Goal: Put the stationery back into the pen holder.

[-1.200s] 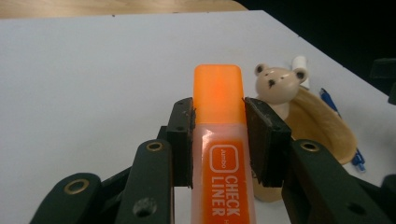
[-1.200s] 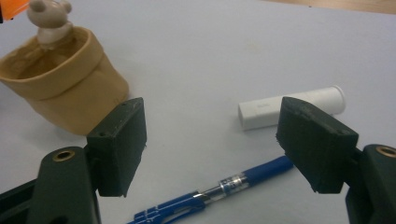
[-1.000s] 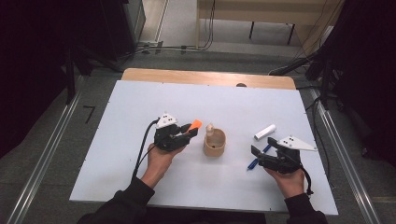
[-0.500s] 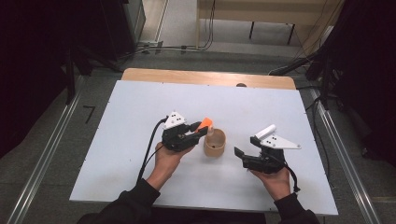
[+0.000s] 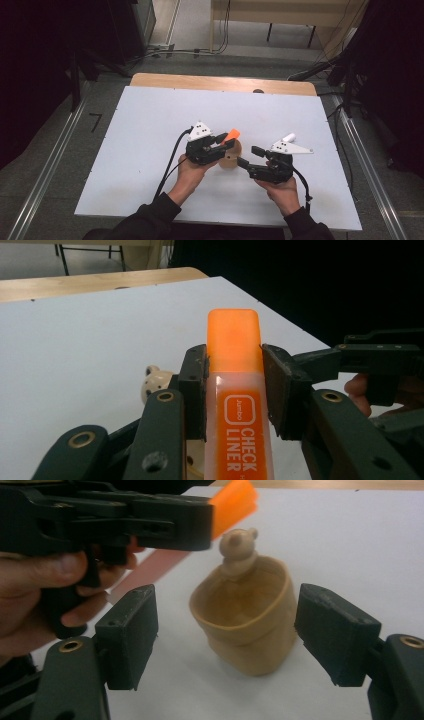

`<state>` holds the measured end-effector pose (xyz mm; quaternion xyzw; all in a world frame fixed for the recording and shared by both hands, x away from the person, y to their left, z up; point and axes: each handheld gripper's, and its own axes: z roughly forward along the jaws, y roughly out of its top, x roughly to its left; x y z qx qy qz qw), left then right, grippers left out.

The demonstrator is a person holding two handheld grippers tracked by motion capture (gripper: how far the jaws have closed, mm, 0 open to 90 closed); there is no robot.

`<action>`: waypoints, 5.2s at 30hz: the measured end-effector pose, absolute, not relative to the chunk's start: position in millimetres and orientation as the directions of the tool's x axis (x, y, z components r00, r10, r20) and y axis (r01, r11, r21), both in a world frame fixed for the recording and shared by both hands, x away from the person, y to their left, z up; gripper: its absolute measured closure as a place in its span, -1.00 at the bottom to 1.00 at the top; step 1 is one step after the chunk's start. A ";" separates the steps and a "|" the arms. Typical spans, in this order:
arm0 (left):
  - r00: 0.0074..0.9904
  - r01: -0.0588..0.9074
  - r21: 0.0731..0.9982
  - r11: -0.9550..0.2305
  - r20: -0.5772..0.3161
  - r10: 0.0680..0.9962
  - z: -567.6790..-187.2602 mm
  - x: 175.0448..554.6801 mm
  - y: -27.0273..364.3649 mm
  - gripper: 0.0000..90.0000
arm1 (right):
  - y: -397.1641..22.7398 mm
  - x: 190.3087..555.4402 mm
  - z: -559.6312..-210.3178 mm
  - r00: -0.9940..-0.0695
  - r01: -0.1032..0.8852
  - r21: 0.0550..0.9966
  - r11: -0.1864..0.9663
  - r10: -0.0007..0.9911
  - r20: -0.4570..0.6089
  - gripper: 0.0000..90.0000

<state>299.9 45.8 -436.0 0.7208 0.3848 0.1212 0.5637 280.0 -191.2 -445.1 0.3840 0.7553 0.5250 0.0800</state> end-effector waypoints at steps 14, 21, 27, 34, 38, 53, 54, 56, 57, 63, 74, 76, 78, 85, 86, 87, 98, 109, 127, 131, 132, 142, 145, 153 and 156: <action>0.688 0.412 0.909 -0.065 -0.264 0.675 -439.0 295.9 37.1 0.45 | -169.6 282.8 -446.9 -0.710 0.527 0.836 0.148 0.618 0.338 -0.43; 0.698 0.412 0.910 -0.050 -0.280 0.659 -438.4 293.7 34.8 0.45 | -163.3 284.0 -447.9 -0.719 0.528 0.836 0.154 0.605 0.342 -0.41; 0.703 0.410 0.911 -0.047 -0.283 0.652 -437.6 292.4 34.5 0.45 | -162.1 285.0 -448.3 -0.728 0.519 0.841 0.153 0.595 0.341 -0.23; 0.717 0.394 0.918 -0.051 -0.271 0.642 -436.1 287.5 31.0 0.44 | -163.8 287.1 -448.7 -0.732 0.518 0.843 0.146 0.585 0.349 0.22; 0.722 0.384 0.923 -0.041 -0.272 0.637 -432.6 285.9 33.0 0.32 | -166.4 288.0 -449.8 -0.721 0.524 0.841 0.136 0.597 0.352 0.52; 0.693 0.365 0.928 -0.066 -0.224 0.686 -426.1 281.4 54.9 -0.10 | -177.0 291.3 -444.9 -0.711 0.522 0.848 0.092 0.597 0.372 0.60; 0.693 0.365 0.928 -0.066 -0.224 0.686 -426.1 281.4 54.9 -0.13 | -177.7 291.5 -444.3 -0.710 0.522 0.849 0.086 0.596 0.376 0.60; 0.680 0.364 0.929 -0.067 -0.216 0.700 -426.3 281.3 59.9 -0.16 | -178.6 292.0 -443.4 -0.709 0.522 0.849 0.082 0.595 0.378 0.60; 0.675 0.365 0.929 -0.067 -0.215 0.706 -426.8 281.5 62.7 -0.18 | -179.8 293.0 -441.3 -0.711 0.515 0.854 0.078 0.596 0.374 0.60; 0.643 0.385 0.920 -0.070 -0.213 0.735 -432.1 283.7 76.9 -0.21 | -182.0 298.4 -437.7 -0.706 0.505 0.861 0.069 0.606 0.365 0.60; 0.605 0.414 0.907 -0.079 -0.209 0.768 -444.6 288.0 90.4 -0.21 | -180.1 311.0 -430.0 -0.700 0.489 0.871 0.049 0.617 0.359 0.60; 0.602 0.415 0.906 -0.079 -0.209 0.770 -445.8 288.1 91.8 -0.21 | -178.0 313.7 -429.2 -0.702 0.485 0.873 0.046 0.616 0.357 0.60; 0.600 0.415 0.907 -0.077 -0.209 0.772 -447.3 287.9 93.3 -0.21 | -176.0 316.8 -429.3 -0.699 0.487 0.872 0.046 0.619 0.358 0.60; 0.584 0.424 0.903 -0.072 -0.212 0.784 -452.0 287.8 99.1 -0.21 | -170.9 328.7 -436.1 -0.685 0.496 0.867 0.050 0.636 0.355 0.60; 0.585 0.424 0.903 -0.072 -0.212 0.783 -452.5 287.8 99.6 -0.21 | -170.9 328.7 -436.1 -0.685 0.496 0.867 0.050 0.636 0.355 0.60; 0.583 0.424 0.903 -0.071 -0.212 0.784 -452.9 287.7 100.0 -0.21 | -169.7 330.7 -438.3 -0.682 0.500 0.864 0.055 0.639 0.354 0.60; 0.578 0.430 0.900 -0.079 -0.207 0.789 -455.8 288.2 101.9 -0.21 | -162.8 336.6 -449.4 -0.678 0.495 0.862 0.109 0.669 0.305 0.59; 0.582 0.439 0.894 -0.088 -0.209 0.786 -459.3 288.4 99.1 -0.21 | -163.7 337.5 -459.4 -0.672 0.498 0.855 0.145 0.688 0.274 0.57; 0.580 0.442 0.893 -0.085 -0.212 0.787 -459.9 288.2 99.1 -0.21 | -163.4 332.9 -456.4 -0.688 0.466 0.869 0.164 0.685 0.239 0.35; 0.581 0.441 0.893 -0.085 -0.212 0.786 -459.9 287.8 98.9 -0.21 | -164.9 331.8 -454.4 -0.689 0.465 0.871 0.156 0.682 0.246 0.25; 0.580 0.441 0.893 -0.084 -0.213 0.786 -459.9 287.7 98.8 -0.21 | -165.3 331.7 -453.9 -0.692 0.462 0.873 0.156 0.680 0.244 0.23; 0.590 0.431 0.899 -0.078 -0.215 0.779 -457.4 284.1 97.7 -0.21 | -181.3 323.4 -439.2 -0.691 0.442 0.889 0.121 0.677 0.252 -0.04; 0.596 0.429 0.899 -0.083 -0.213 0.775 -456.2 281.6 96.7 -0.21 | -190.3 320.2 -434.2 -0.680 0.432 0.895 0.110 0.692 0.242 -0.18; 0.613 0.419 0.903 -0.091 -0.208 0.762 -453.8 274.2 92.1 -0.27 | -223.5 309.9 -429.0 -0.613 0.417 0.903 0.103 0.765 0.196 -0.41; 0.624 0.415 0.904 -0.100 -0.204 0.754 -453.6 271.7 87.8 -0.30 | -237.4 306.7 -428.8 -0.583 0.418 0.904 0.092 0.790 0.190 -0.44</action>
